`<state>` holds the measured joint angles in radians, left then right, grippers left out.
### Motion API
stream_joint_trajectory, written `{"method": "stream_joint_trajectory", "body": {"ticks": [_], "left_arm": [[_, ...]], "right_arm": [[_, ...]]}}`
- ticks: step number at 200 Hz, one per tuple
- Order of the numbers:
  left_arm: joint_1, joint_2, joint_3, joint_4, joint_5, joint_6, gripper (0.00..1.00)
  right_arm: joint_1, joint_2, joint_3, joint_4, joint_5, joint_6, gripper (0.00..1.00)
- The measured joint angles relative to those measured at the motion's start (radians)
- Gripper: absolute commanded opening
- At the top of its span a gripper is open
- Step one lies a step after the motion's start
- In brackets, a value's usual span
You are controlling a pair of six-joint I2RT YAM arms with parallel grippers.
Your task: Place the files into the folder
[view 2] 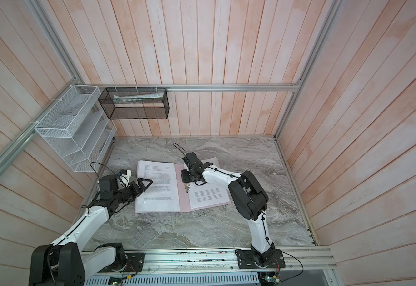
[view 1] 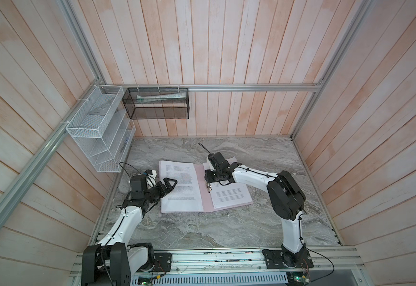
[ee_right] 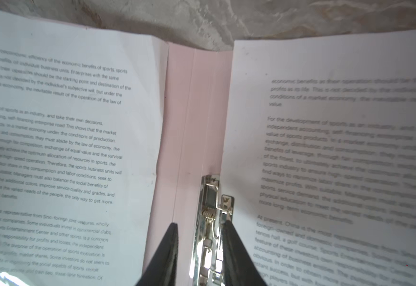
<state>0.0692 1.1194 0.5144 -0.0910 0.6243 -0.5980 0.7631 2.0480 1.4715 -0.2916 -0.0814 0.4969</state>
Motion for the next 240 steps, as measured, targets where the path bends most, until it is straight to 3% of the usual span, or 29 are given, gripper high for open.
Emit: {"method": "stream_joint_trajectory", "body": {"ticks": [153,240], "left_arm": [[0.000,-0.016,0.035,-0.006,0.050,-0.025,0.99],[-0.005,-0.075,0.055,0.074,0.158,-0.151,0.99]], "right_arm": [[0.013,0.065,0.006,-0.023,-0.016,0.008,0.15],[0.008,0.066,-0.046,0.080,-0.142,0.084,0.15]]}}
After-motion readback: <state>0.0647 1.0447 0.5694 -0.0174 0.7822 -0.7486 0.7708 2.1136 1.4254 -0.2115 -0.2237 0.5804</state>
